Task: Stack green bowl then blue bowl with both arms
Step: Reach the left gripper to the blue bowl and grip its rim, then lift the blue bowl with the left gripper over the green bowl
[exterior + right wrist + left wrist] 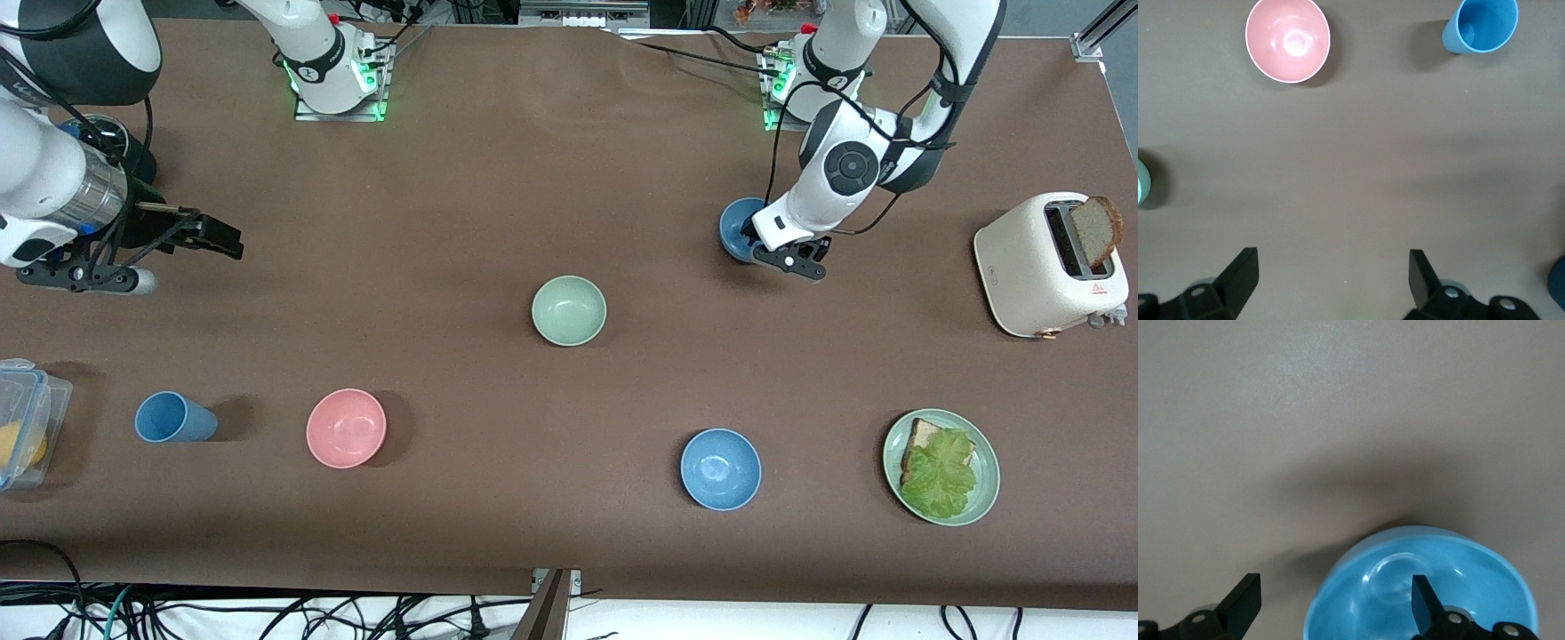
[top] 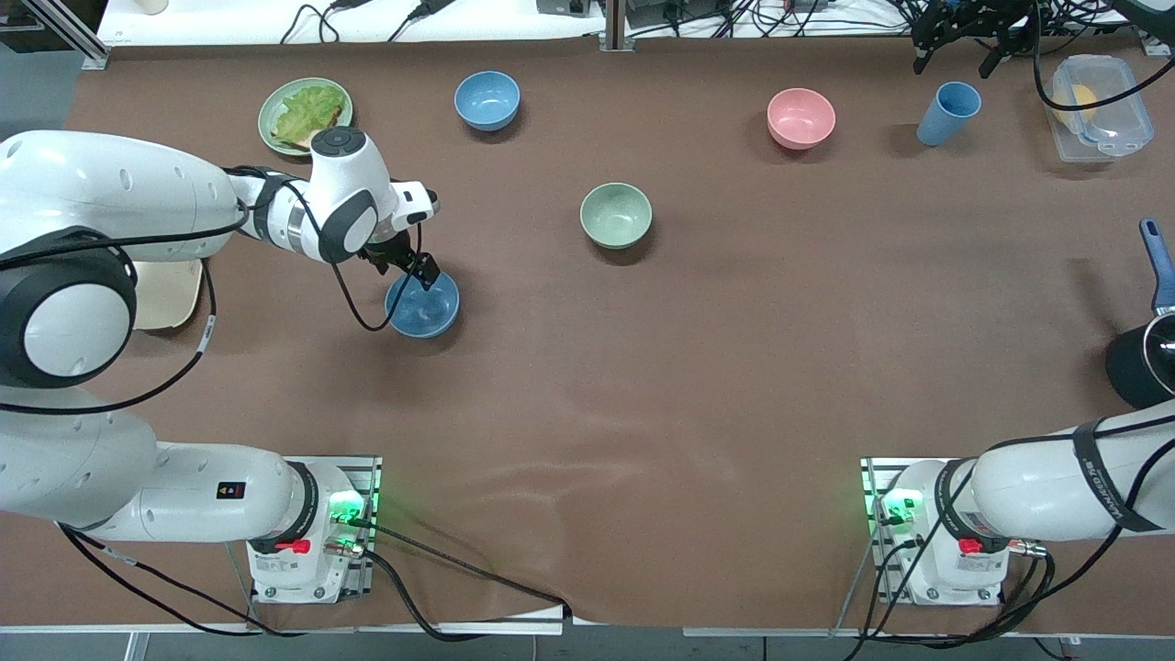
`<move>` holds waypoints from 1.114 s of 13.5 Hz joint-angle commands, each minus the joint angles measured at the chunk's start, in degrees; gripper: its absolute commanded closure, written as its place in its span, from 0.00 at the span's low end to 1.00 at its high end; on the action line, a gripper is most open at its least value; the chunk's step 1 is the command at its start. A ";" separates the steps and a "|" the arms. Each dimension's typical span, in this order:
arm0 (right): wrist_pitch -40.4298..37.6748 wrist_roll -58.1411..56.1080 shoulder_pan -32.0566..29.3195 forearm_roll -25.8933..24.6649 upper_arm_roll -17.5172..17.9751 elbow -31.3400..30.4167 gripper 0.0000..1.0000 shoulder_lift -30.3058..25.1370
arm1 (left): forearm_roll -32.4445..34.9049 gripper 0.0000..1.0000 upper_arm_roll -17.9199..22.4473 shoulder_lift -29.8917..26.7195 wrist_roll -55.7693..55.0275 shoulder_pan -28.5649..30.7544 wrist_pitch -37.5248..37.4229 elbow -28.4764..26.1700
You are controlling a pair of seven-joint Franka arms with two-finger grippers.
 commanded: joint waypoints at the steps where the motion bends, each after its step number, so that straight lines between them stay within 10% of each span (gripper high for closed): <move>1: -0.19 -1.40 -0.83 -1.02 0.55 -0.19 0.01 -0.97 | 3.92 0.20 -0.31 2.80 1.25 2.38 2.75 0.45; 3: -0.63 -1.58 -0.83 -1.11 0.55 1.84 0.01 -0.18 | 4.11 0.96 -0.22 3.06 1.25 2.57 2.75 0.53; 10: -1.33 -6.67 -0.83 -1.73 0.55 2.54 0.01 0.00 | 4.02 1.00 -0.14 1.32 0.99 3.19 0.40 2.63; 15: -1.33 -6.59 -0.83 -1.64 0.55 2.63 0.01 0.00 | -4.22 1.00 -2.24 3.31 0.20 1.96 -27.51 26.49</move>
